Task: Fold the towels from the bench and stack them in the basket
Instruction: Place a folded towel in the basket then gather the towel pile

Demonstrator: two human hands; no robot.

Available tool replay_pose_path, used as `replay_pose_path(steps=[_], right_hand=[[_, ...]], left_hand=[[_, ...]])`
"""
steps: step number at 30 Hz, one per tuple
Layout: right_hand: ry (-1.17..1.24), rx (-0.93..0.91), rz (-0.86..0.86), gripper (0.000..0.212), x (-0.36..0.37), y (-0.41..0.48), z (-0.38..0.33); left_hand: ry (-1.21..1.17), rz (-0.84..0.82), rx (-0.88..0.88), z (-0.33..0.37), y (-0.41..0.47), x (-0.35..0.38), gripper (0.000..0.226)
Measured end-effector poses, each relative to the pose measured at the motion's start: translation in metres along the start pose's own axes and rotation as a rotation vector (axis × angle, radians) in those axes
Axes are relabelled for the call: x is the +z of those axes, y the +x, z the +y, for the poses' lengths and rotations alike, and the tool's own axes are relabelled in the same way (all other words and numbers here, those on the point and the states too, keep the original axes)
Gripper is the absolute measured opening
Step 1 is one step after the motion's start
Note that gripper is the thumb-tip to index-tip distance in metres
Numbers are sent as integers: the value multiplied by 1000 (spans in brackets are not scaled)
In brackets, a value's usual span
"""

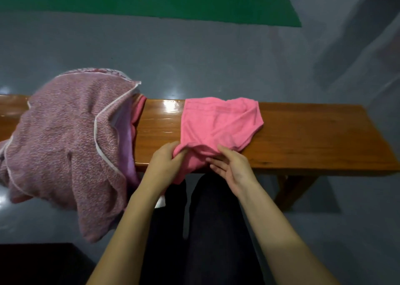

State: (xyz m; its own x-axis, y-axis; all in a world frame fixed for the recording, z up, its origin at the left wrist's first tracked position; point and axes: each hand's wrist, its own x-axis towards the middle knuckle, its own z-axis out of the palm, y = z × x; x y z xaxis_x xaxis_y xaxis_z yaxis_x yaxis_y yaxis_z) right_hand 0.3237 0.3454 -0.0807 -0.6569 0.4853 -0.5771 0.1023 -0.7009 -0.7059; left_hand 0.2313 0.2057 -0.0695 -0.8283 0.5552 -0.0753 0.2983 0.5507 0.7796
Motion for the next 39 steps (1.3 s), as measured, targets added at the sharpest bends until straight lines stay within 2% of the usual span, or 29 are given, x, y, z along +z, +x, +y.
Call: replay_pose_path(steps=[3,6,8,10,11,13,15,18,20,23,26,28,31,34,37,39], right_hand=[[58,-48,-10,5,-1,-11,0],[60,-114,-40,3,6,-23,6],[-140,-274,58,22,10,-31,16],[-522,-589,173,45,12,-40,22],[-707,-727,134,52,15,-44,25],[-925,-786,-88,47,25,-51,29],[-1005,-701,-218,23,35,-52,36],[-959,-655,-178,5,43,-56,45],[-848,-689,-97,12,42,-59,51],[-813,-762,24,12,38,-61,52],[-778,-786,117,8,30,-59,47],[-763,-779,138,8,23,-59,44],[-695,-740,102,15,21,-59,46],[-598,-696,-10,19,28,-64,49],[-560,-664,-168,19,41,-71,52],[-525,-637,-273,20,49,-78,53]], left_hand=[[80,41,95,8,3,5,10],[-11,50,121,11,-5,5,9],[-60,63,114,7,-17,3,23],[-63,49,112,3,-30,-1,31],[-66,36,122,1,-36,-4,31],[-92,19,156,-3,-46,-14,30],[-111,26,191,-6,-53,-27,29],[-44,36,251,-14,-59,-41,12],[24,66,267,-24,-62,-48,11],[82,177,194,-42,-65,-58,20],[87,323,86,-57,-68,-68,16],[33,355,60,-60,-68,-75,16],[-149,261,65,-54,-66,-81,22],[-249,197,89,-45,-66,-74,26],[-348,77,122,-27,-72,-58,11],[-381,-67,169,-19,-74,-47,35]])
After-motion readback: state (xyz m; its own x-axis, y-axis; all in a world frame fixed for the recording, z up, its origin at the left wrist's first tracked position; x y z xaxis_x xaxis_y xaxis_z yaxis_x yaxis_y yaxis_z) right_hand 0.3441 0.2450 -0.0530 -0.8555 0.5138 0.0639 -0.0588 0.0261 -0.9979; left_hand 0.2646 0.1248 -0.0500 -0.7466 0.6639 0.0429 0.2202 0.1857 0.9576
